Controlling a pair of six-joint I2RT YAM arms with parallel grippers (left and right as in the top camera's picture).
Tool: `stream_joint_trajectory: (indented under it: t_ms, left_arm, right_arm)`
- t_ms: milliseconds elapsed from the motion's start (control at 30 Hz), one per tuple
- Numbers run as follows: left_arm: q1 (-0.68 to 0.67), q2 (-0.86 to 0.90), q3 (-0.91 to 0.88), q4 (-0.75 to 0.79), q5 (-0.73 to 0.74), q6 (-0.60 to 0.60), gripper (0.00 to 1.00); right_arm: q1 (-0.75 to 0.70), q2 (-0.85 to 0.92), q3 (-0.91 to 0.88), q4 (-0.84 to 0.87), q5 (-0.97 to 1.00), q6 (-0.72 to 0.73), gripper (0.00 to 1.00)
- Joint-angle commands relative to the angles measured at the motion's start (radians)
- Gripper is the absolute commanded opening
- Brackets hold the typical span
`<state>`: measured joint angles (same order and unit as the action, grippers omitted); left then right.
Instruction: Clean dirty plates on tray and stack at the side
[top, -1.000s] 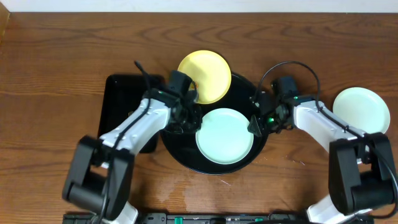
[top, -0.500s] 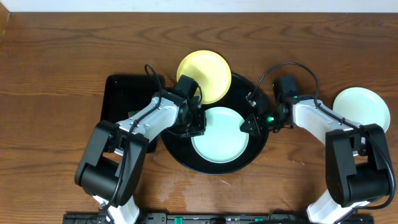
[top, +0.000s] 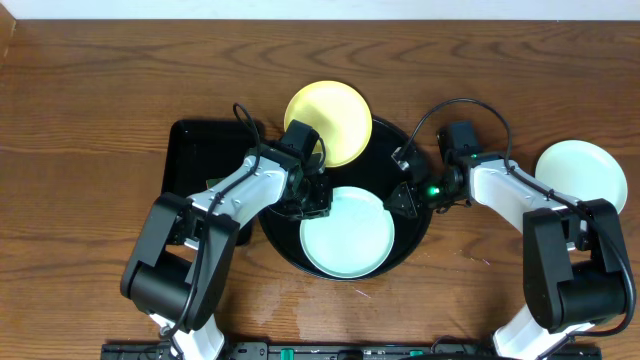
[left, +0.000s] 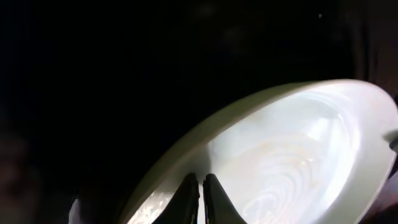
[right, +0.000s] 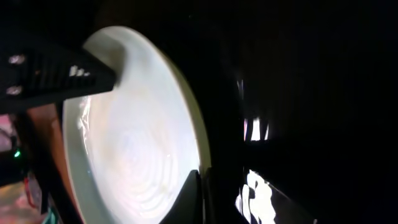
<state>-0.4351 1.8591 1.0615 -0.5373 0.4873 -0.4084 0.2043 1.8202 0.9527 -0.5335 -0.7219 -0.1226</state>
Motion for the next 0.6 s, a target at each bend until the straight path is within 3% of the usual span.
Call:
stream_joint_trajectory:
  t_ms: [0, 167, 300, 567]
  left_arm:
    - [-0.005, 0.024, -0.010, -0.002, -0.019, -0.005, 0.09]
    - [-0.005, 0.024, -0.010, -0.002, -0.019, -0.005, 0.09]
    - [-0.005, 0.024, -0.010, -0.003, -0.019, -0.005, 0.08]
    - [-0.005, 0.024, -0.010, -0.003, -0.019, -0.005, 0.08]
  right_arm:
    - [0.001, 0.004, 0.008, 0.003, 0.097, 0.062, 0.01]
    - [0.001, 0.003, 0.009, -0.004, 0.111, 0.066, 0.01]
    - [0.000, 0.003, 0.010, -0.089, 0.120, 0.066, 0.27]
    - [0.024, 0.005, 0.001, -0.211, 0.106, 0.093, 0.38]
